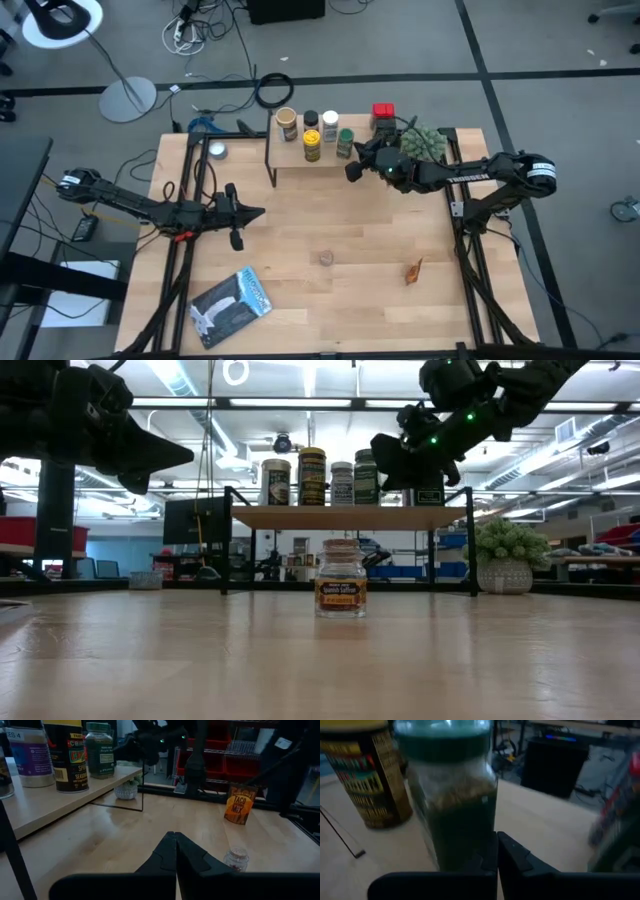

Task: Shelf spices
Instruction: Put the green seasoning bottle on the shelf

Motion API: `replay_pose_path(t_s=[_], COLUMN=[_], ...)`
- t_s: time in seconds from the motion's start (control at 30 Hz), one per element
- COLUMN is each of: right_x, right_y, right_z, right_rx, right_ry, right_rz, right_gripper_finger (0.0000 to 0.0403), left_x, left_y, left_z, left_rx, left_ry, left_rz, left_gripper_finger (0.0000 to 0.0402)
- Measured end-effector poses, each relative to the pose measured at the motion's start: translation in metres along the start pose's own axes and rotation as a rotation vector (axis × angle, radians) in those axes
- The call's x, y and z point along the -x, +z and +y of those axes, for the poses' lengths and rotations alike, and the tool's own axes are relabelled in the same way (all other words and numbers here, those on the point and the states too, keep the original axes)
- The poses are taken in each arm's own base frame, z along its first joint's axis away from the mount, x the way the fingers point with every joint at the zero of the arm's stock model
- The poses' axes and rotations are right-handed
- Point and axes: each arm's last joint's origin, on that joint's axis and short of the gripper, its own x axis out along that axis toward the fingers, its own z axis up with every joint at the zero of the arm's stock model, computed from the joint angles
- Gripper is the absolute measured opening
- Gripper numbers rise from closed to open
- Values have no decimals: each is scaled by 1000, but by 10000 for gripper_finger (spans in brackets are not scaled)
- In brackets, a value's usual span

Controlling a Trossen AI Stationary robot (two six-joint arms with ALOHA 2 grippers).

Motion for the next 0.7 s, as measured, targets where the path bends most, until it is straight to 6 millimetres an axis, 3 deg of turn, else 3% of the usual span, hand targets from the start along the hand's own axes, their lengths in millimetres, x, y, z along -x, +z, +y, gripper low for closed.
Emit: replay_pose_path(t_s=[0.3, 0.7], right_x=[-16, -17], right_y=[12, 12], right_z=[-16, -17], right_rx=[-32, -25], right_ry=[163, 211], right_rz=[-27, -26], right_gripper_finger=[0, 0], left_x=[0, 0], left_y=[0, 1], left_z=[0, 0], left_rx=[2, 4], left_ry=[-1, -1], left_rz=[-5, -8], left_gripper_finger=[2, 2])
